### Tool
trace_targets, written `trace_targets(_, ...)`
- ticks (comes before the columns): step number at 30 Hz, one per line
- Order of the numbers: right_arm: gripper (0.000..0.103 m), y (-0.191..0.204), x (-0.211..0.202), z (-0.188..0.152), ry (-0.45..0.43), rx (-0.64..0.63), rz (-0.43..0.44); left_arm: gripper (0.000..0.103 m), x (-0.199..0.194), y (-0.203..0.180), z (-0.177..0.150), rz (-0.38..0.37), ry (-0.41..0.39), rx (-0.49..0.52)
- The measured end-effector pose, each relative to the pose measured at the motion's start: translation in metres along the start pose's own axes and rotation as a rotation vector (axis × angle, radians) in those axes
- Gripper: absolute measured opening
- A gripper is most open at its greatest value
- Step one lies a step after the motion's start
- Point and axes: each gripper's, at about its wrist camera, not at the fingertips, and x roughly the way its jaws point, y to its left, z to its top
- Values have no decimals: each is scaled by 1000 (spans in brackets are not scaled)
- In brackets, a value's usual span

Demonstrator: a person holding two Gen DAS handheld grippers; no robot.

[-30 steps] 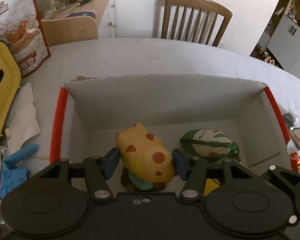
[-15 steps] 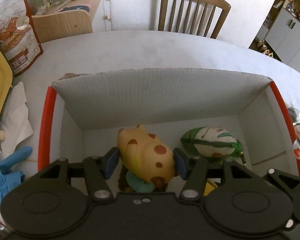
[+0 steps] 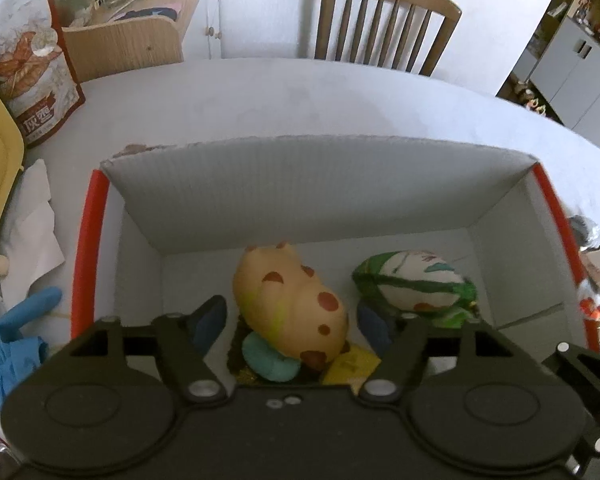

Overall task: Organize objects
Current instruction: 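Open the left gripper to drop the plush while the right releases the yellow box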

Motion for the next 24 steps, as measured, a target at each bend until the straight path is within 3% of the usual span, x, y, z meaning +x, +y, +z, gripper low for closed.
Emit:
trace_targets(4,76,-6,-17,-5,-27,15,5,83,-11,-7,-2,18,-28,13)
trace_targets(24,76,-18,-116,-28,-205,20,23,92,-101,-49,-34,-6,-189,24)
